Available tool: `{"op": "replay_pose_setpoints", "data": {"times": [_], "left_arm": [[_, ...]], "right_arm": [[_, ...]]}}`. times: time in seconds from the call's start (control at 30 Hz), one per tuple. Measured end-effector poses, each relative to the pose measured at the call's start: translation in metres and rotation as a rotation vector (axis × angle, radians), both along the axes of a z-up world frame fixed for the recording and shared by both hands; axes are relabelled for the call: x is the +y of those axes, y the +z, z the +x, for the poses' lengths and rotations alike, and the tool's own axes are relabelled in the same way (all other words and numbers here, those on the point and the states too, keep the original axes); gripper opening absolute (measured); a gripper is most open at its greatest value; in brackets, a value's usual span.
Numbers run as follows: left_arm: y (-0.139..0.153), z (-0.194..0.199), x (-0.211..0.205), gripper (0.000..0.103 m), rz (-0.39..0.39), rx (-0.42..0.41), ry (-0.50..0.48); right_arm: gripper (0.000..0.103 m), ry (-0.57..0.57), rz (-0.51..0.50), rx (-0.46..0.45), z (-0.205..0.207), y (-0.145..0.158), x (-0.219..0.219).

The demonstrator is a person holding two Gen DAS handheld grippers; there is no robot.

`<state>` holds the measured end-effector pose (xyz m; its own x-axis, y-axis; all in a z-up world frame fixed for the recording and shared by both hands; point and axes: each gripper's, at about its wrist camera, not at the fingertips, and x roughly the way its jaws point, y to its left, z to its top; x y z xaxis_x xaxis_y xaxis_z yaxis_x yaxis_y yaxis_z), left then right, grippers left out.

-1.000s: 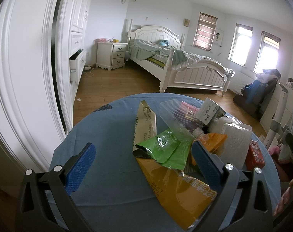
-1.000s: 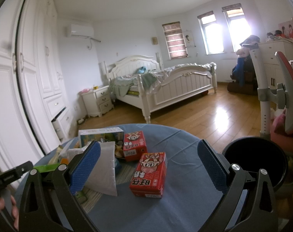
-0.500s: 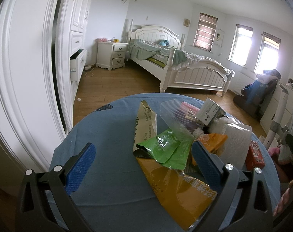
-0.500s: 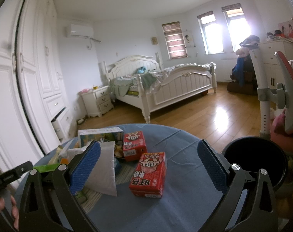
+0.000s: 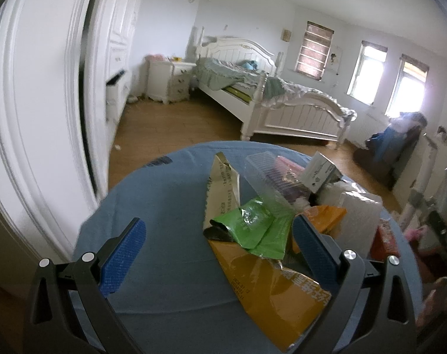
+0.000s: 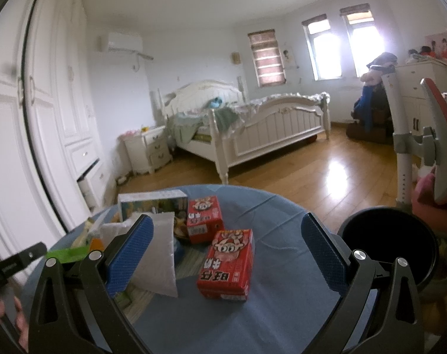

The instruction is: Collect trash

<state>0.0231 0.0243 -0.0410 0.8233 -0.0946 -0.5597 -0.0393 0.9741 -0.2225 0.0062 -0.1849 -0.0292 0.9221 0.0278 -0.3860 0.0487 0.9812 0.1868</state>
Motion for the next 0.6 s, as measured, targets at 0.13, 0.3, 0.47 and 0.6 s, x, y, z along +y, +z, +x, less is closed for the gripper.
{"op": "replay_pose_setpoints", "data": {"times": [0.13, 0.3, 0.47, 0.6], "left_arm": [[0.008, 0.018, 0.032, 0.098, -0.169, 0.042, -0.095], [0.029, 0.081, 0.050, 0.098, -0.215, 0.126, -0.206], [0.012, 0.115, 0.048, 0.098, -0.237, 0.225, -0.234], [0.005, 0.123, 0.040, 0.098, -0.199, 0.261, -0.281]], "right_arm": [[0.099, 0.203, 0.018, 0.106, 0.035, 0.017, 0.015], [0.076, 0.523, -0.073, 0.402, 0.125, 0.023, 0.101], [0.070, 0.666, -0.129, 0.496, 0.165, 0.003, 0.179], [0.062, 0.622, -0.236, 0.593, 0.183, -0.036, 0.204]]}}
